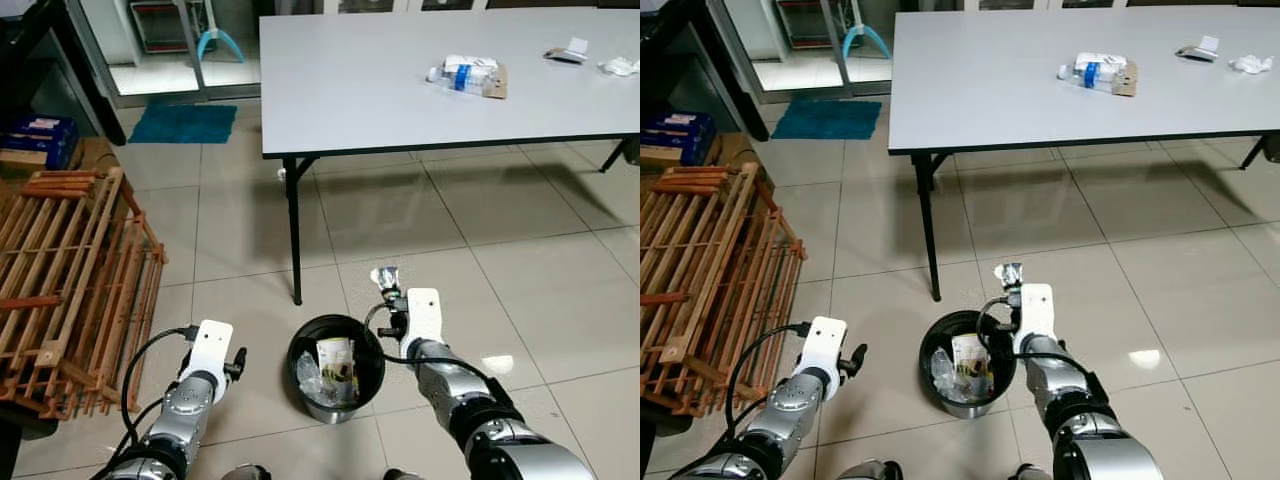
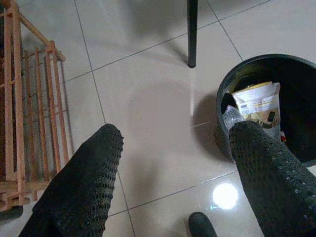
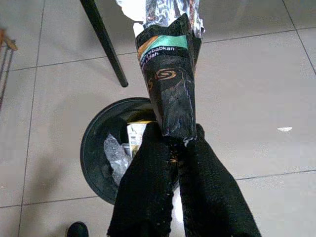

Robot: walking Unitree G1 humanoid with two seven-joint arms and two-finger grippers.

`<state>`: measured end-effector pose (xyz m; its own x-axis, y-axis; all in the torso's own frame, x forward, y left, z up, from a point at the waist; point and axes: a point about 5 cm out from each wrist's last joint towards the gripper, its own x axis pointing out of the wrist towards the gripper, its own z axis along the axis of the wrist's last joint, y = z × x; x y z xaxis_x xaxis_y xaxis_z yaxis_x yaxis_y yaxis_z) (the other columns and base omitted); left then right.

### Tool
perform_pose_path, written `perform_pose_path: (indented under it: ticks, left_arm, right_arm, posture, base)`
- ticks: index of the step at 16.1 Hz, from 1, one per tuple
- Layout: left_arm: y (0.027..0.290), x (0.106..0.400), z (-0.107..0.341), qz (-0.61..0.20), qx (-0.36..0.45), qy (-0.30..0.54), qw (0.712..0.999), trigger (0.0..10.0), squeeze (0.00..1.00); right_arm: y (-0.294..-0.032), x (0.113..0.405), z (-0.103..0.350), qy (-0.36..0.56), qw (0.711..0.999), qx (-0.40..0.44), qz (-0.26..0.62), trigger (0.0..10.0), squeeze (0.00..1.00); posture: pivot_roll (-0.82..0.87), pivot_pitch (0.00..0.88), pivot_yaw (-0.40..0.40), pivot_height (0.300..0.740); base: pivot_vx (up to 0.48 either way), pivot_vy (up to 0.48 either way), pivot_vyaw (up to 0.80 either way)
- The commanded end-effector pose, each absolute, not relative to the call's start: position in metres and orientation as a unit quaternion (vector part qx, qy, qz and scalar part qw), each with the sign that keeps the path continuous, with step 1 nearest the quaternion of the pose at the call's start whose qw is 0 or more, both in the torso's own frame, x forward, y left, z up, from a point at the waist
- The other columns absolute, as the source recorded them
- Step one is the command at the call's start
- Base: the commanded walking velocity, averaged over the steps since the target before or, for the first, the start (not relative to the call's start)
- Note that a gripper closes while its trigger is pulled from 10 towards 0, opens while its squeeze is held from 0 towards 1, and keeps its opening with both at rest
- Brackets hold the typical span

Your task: Picking trash to rubbish bin

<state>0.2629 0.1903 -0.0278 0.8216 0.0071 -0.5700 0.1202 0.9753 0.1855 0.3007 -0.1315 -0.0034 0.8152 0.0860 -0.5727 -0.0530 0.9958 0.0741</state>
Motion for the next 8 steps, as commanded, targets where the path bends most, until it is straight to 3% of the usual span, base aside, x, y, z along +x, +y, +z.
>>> perform_pose_path:
  ticks: [1,8]
  left_arm:
    - [0.1913,0.2651,-0.0259,-0.023,0.104,0.295,0.95,10.0,0.0]
    - [0.1915,0.2659,-0.0252,-0.022,0.104,0.293,0.95,10.0,0.0]
  right_arm:
    - [-0.1328,0.2976,-0.0064,0.304,0.952,0.028,0.032,10.0,0.0]
    - [-0.1357,0.2978,-0.0061,0.302,0.952,0.031,0.025,10.0,0.0]
  posture:
    - [0.02,0.086,0.033,0.74]
    - [0.02,0.079,0.034,0.74]
  base:
    - [0.349,0.0,0.0]
    - [0.377,0.0,0.0]
